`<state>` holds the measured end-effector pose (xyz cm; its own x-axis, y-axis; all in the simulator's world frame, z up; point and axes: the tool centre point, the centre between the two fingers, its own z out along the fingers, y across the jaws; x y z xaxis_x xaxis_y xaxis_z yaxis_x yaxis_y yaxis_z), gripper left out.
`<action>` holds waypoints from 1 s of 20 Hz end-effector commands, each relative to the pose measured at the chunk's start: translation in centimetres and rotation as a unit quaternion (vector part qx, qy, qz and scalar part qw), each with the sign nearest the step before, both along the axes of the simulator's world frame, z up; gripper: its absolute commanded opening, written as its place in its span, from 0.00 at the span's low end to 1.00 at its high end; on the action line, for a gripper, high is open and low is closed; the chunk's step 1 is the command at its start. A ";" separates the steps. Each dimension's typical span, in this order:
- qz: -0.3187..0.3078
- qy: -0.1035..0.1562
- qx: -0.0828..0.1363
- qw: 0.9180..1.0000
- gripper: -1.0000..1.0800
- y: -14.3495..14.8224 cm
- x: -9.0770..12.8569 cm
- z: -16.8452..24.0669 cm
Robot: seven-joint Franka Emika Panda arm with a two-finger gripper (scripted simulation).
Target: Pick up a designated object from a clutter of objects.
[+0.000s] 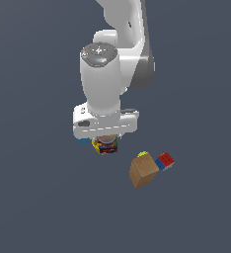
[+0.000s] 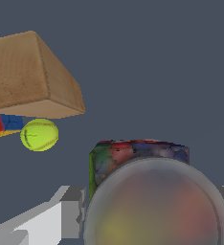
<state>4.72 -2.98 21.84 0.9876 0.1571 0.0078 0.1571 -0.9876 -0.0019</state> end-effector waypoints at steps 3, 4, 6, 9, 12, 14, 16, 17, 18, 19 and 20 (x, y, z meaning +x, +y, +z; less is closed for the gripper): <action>0.000 -0.001 0.000 1.000 0.00 -3.0 0.3 4.9; 0.000 0.000 0.000 1.000 0.00 -3.6 0.4 5.9; 0.000 0.000 0.000 1.000 0.00 -4.9 0.5 8.0; 0.000 0.001 0.000 1.000 0.00 -6.7 0.8 11.0; 0.000 0.001 0.000 1.000 0.00 -8.5 1.0 13.8; 0.000 0.002 -0.001 1.000 0.00 -9.6 1.3 15.5; 0.000 0.002 -0.001 1.000 0.00 -10.6 1.4 17.1; 0.000 0.002 -0.001 1.000 0.00 -11.1 1.5 17.8; 0.000 0.002 -0.001 1.000 0.00 -11.5 1.6 18.5; 0.000 0.002 -0.001 1.000 0.00 -11.9 1.7 19.2; 0.000 0.003 -0.001 1.000 0.00 -12.3 1.8 19.7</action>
